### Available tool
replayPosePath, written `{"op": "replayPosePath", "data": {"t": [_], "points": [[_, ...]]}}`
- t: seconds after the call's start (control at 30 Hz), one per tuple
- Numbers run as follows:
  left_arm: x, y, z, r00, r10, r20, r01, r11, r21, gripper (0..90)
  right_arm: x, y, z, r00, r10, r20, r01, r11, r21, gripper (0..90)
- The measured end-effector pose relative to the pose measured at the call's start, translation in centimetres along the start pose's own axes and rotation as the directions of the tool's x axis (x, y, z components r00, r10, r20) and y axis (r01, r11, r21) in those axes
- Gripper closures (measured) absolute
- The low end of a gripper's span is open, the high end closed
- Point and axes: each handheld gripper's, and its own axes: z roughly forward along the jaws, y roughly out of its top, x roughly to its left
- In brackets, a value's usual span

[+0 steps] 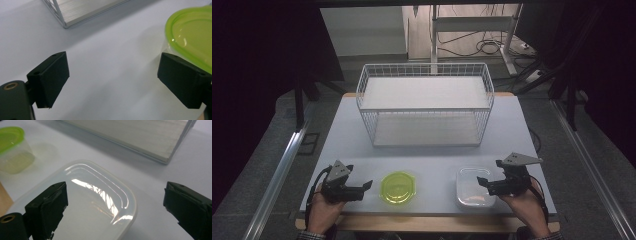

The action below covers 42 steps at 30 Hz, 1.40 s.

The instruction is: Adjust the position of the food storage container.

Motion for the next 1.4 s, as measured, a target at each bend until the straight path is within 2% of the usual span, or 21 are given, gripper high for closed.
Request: {"op": "replayPosePath", "data": {"t": [0.13,0.23,0.33,0.7,0.87,1.0,1.2,1.3,1.4], "points": [[0.4,0.0,-0.2,0.9988,-0.041,0.028,0.041,0.9991,-0.008,9.0,-0.3,-0.3,0.1,0.9996,0.023,0.017,-0.023,0.9997,0.003,7.4],[0.5,-0.1,-0.1,0.9985,-0.053,0.011,0.053,0.9985,0.015,7.2,-0.4,-0.2,-0.1,0.9993,0.031,0.02,-0.031,0.9995,-0.007,9.3],[0.5,0.0,-0.2,0.9976,-0.069,0.009,0.069,0.9976,0.008,9.3,-0.5,-0.3,0.0,0.9992,0.038,0.01,-0.038,0.9993,-0.005,11.0],[-0.1,-0.2,0.7,0.9999,-0.004,0.014,0.003,0.9995,0.031,11.7,-0.5,-0.4,0.0,0.9993,0.038,-0.004,-0.038,0.9993,-0.004,15.0],[-0.1,-0.3,0.8,1.0,0.0,0.01,0.0,0.9995,0.032,11.7,-0.5,-0.4,0.1,0.999,0.041,-0.017,-0.041,0.9992,-0.001,18.2],[0.0,-0.2,0.5,0.9999,-0.009,0.005,0.009,0.9999,0.012,12.8,-0.4,-0.4,0.2,0.9989,0.043,-0.02,-0.043,0.9991,0.001,19.6],[-0.3,0.4,-0.4,0.9991,-0.007,0.041,0.008,0.9995,-0.031,26.4,-0.4,-0.4,0.1,0.9986,0.052,-0.01,-0.052,0.9986,-0.009,21.4],[-0.6,0.9,-1.2,0.9975,-0.014,0.069,0.019,0.9966,-0.081,39.2,-0.5,-0.4,0.0,0.9985,0.055,-0.001,-0.055,0.9984,-0.01,21.9],[-1.4,1.6,-1.9,0.9948,0.001,0.102,0.012,0.9916,-0.128,52.3,-0.6,-0.5,0.1,0.9984,0.056,0.005,-0.056,0.9984,-0.009,22.0]]}}
